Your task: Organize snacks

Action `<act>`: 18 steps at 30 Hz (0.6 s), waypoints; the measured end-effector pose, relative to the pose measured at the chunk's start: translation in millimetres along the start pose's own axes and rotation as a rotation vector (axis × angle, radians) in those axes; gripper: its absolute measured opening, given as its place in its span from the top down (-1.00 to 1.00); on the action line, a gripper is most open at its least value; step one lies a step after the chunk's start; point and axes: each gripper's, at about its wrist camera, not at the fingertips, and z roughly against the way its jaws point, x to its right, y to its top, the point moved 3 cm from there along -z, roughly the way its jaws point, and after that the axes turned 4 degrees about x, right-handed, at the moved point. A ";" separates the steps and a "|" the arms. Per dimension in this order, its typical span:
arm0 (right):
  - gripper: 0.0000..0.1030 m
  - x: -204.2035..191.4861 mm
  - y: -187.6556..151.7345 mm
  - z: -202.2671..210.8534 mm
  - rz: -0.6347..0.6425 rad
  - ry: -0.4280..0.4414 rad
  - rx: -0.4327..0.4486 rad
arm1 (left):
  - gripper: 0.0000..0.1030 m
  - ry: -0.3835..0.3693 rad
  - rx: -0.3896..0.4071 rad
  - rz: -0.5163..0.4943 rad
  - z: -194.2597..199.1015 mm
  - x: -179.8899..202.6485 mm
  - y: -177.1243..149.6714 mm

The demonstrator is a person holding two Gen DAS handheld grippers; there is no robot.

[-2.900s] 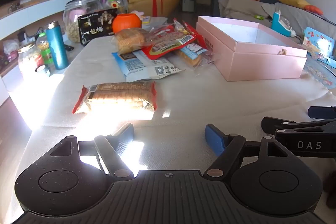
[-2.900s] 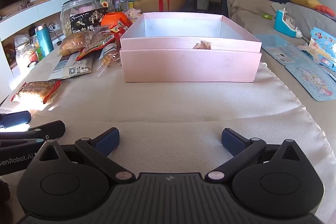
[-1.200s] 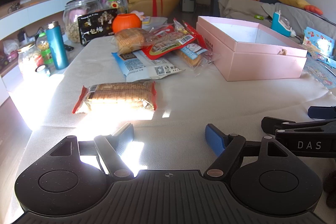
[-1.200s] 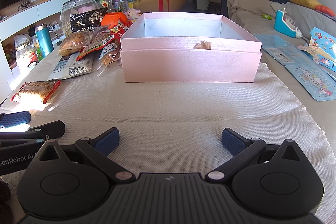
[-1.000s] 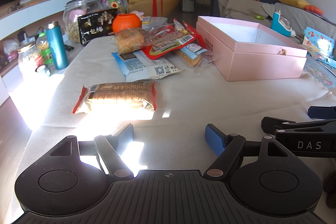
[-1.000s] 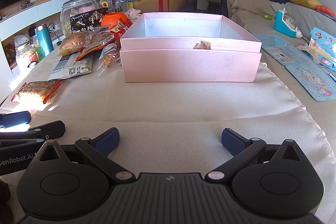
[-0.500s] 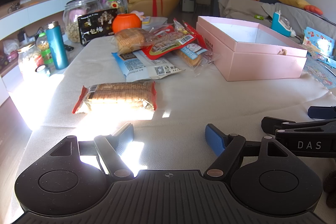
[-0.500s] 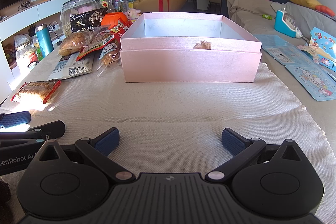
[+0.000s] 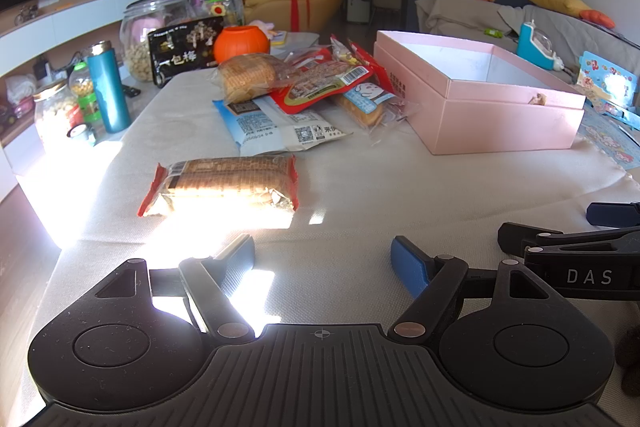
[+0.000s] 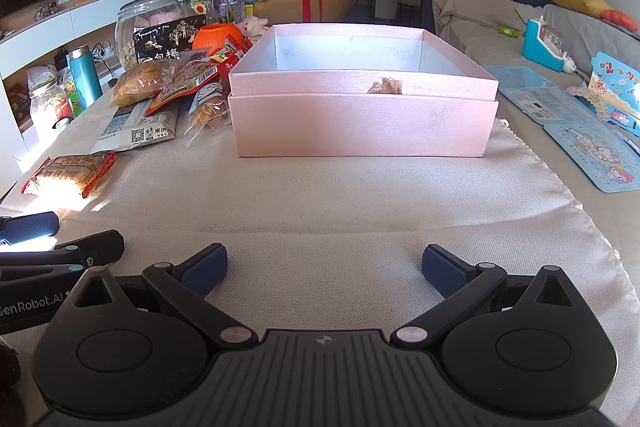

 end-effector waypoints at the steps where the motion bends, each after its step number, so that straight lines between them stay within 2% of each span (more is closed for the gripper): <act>1: -1.00 0.0 0.0 0.0 0.000 0.000 0.000 | -0.57 0.000 0.000 0.000 0.0 0.0 0.0; 14: -1.00 -2.6 -1.0 0.6 0.019 0.005 -0.008 | -0.56 -0.009 -0.001 -0.003 0.1 -1.2 0.5; 16: -1.00 -6.3 3.6 -5.6 0.048 0.036 -0.038 | -0.49 -0.041 -0.010 -0.031 0.7 -4.8 2.4; 18: -1.00 -2.7 6.0 -7.7 0.047 0.054 -0.070 | -0.33 -0.067 -0.013 -0.047 3.0 -16.1 9.8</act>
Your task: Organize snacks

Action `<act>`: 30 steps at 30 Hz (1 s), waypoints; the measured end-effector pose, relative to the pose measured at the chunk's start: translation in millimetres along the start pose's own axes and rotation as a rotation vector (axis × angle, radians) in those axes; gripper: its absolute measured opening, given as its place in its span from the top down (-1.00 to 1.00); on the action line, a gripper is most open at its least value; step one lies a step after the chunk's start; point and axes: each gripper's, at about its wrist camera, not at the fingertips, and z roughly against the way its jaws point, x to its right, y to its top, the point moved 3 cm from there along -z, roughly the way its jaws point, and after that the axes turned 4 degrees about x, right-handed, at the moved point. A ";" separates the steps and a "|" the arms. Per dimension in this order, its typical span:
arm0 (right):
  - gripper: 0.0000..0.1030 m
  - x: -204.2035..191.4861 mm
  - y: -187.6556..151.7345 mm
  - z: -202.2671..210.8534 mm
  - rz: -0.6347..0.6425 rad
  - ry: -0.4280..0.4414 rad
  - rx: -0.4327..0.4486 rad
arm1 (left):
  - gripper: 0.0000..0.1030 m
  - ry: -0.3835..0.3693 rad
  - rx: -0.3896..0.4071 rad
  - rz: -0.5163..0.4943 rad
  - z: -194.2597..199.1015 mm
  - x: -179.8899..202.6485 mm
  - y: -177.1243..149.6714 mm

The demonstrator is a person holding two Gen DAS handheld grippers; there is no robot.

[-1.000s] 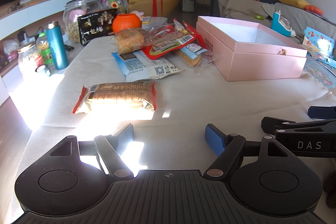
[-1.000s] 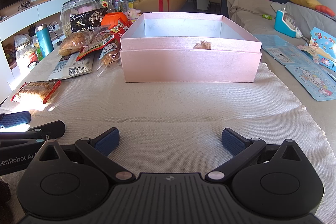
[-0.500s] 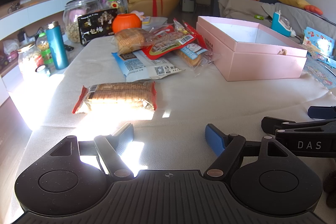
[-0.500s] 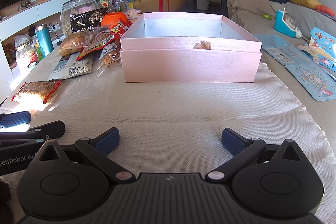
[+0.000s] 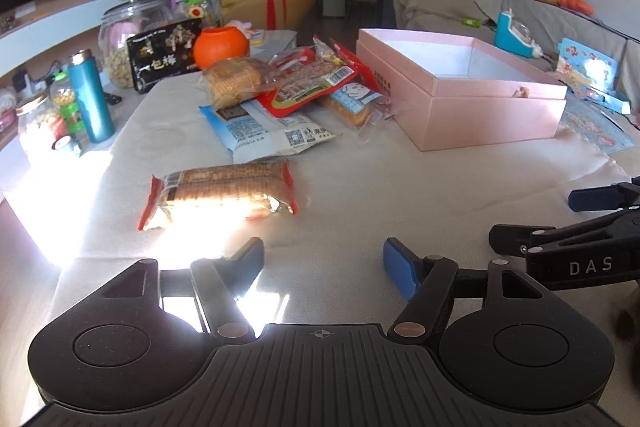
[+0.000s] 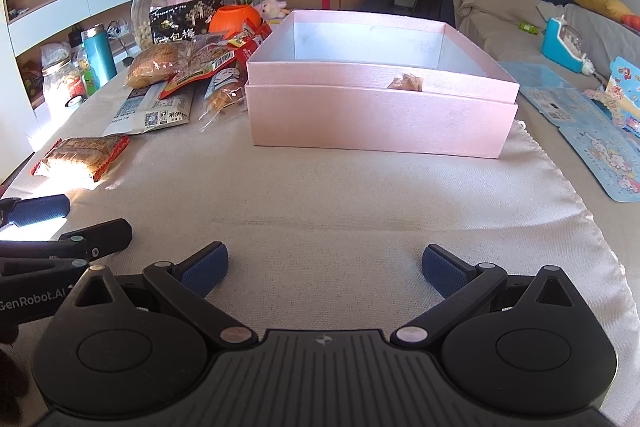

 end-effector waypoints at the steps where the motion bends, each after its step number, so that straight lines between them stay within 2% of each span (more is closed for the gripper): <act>1: -1.00 -0.2 0.0 1.0 0.008 0.016 -0.014 | -0.33 0.001 0.008 -0.019 6.1 -6.1 4.0; 4: -1.00 2.2 1.7 -0.1 0.033 0.052 -0.031 | -0.31 0.021 0.004 -0.090 9.2 -25.5 16.8; 8: -1.00 0.3 5.4 -3.1 0.040 0.050 -0.050 | -0.31 0.054 -0.038 -0.111 5.0 -52.7 25.1; 12: -1.00 -2.1 5.7 -5.6 0.054 0.067 -0.020 | -0.31 0.095 -0.068 -0.144 -11.1 -64.0 22.9; 14: -1.00 -2.2 7.1 -6.8 0.055 0.068 -0.020 | -0.34 0.077 -0.069 -0.130 -21.9 -67.7 19.1; 16: -1.00 -1.5 7.4 -7.0 0.056 0.072 -0.016 | -0.34 0.052 -0.008 -0.137 -26.2 -71.1 17.6; 19: -1.00 0.6 7.3 -5.8 0.048 0.083 -0.010 | -0.32 0.031 0.033 -0.140 -28.4 -78.0 15.7; 24: -1.00 -2.0 7.8 -7.4 0.056 0.074 -0.007 | -0.27 -0.024 0.074 -0.238 -23.1 -84.2 10.2; 28: -1.00 -2.5 8.7 -8.0 0.057 0.074 -0.006 | -0.25 -0.078 0.065 -0.202 -23.8 -97.2 10.6; 30: -1.00 -2.4 8.4 -8.0 0.052 0.075 -0.004 | -0.25 -0.112 0.052 -0.148 -25.9 -105.3 11.3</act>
